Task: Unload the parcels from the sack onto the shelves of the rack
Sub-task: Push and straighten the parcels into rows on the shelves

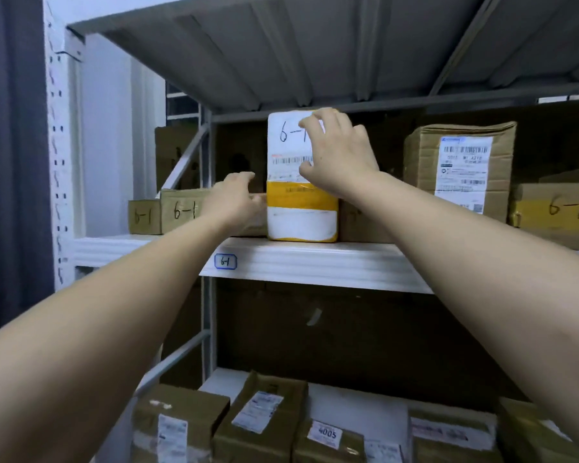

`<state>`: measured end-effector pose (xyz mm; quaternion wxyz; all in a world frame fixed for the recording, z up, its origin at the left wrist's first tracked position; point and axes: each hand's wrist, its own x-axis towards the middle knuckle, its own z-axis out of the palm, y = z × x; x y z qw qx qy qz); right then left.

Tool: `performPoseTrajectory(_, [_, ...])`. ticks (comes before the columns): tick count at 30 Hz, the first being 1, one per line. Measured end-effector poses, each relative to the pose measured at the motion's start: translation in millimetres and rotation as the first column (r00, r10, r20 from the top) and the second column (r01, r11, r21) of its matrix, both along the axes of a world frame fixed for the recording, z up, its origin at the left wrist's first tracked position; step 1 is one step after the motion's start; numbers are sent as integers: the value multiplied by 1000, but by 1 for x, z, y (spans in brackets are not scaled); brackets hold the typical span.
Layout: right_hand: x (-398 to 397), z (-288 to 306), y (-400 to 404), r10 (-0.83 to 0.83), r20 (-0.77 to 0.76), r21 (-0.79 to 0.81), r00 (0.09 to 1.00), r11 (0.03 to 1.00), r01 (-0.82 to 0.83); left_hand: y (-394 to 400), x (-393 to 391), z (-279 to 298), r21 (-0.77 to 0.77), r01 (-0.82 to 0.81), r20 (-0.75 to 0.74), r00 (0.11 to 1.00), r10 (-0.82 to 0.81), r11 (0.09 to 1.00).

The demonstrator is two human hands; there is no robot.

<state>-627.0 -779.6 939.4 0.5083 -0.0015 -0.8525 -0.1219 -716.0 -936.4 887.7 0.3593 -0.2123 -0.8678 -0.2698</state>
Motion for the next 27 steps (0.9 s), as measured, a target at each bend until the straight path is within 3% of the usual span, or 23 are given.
performPoseTrajectory(10, [-52,37,-45,-283,69,74,957,958,278,-3,-79,-1,-364,28,-120,990,-77,931])
performPoseTrajectory(16, [-59,39,-40,-406,235,29,883,911,411,10,-88,-4,-369,49,-138,985,-107,928])
performPoseTrajectory(20, [-59,44,-38,-418,186,38,889,907,419,5,-90,-2,-382,55,-153,981,-122,922])
performPoseTrajectory(27, [-65,53,-36,-383,290,-68,877,906,419,5,-94,-1,-293,81,-169,976,-136,952])
